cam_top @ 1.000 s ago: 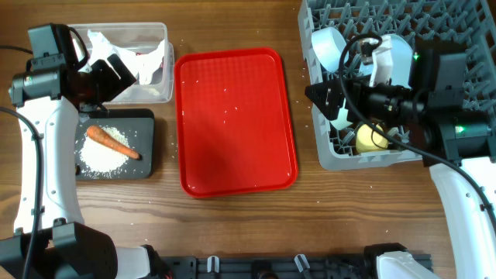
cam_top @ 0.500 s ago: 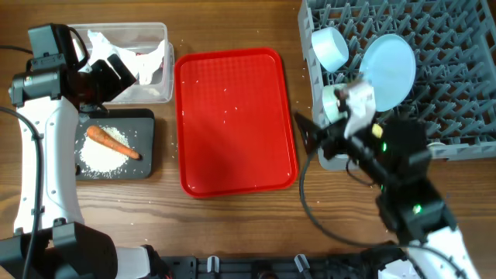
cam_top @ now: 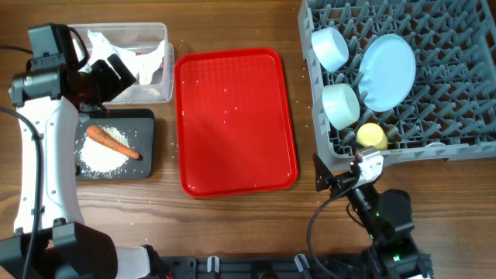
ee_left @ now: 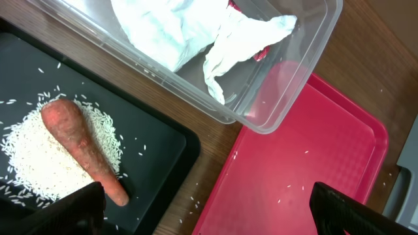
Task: Sort waste into correct bins and load items into the dishwasher rack
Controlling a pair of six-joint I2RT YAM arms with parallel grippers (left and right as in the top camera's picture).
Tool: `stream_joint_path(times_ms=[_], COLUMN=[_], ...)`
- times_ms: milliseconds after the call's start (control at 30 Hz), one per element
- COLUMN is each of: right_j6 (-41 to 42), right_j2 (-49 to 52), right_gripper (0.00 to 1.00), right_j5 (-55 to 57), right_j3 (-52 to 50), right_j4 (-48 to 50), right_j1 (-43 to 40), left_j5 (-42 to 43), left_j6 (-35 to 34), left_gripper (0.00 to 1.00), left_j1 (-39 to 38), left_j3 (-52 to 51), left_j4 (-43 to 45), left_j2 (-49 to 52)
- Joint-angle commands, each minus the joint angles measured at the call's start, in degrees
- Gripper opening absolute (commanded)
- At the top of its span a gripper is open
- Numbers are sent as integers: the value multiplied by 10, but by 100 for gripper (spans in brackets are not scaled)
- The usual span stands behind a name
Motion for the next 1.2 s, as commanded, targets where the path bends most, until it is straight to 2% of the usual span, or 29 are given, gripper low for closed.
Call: stream_joint_path(times_ms=[0,167,300,1167], right_j6=[-8,-51,-47,-48], right_j2=[-39,-89,-159,-156], right_gripper=[100,100,100,100], right_j5=[12,14,16,16], right_j3=[-12,-12,-12,-12], right_j4=[-24,-44,-41,-43], right_j1=[-5,-5,-6,-6], left_j5=[1,1,1,-13], left_j6=[-5,-5,-5,-1], left_gripper=[100,100,100,100], left_j1=[2,2,2,2], left_j3=[6,6,6,6], left_j4=[0,0,0,0], left_j2=[-2,-2,-2,-2])
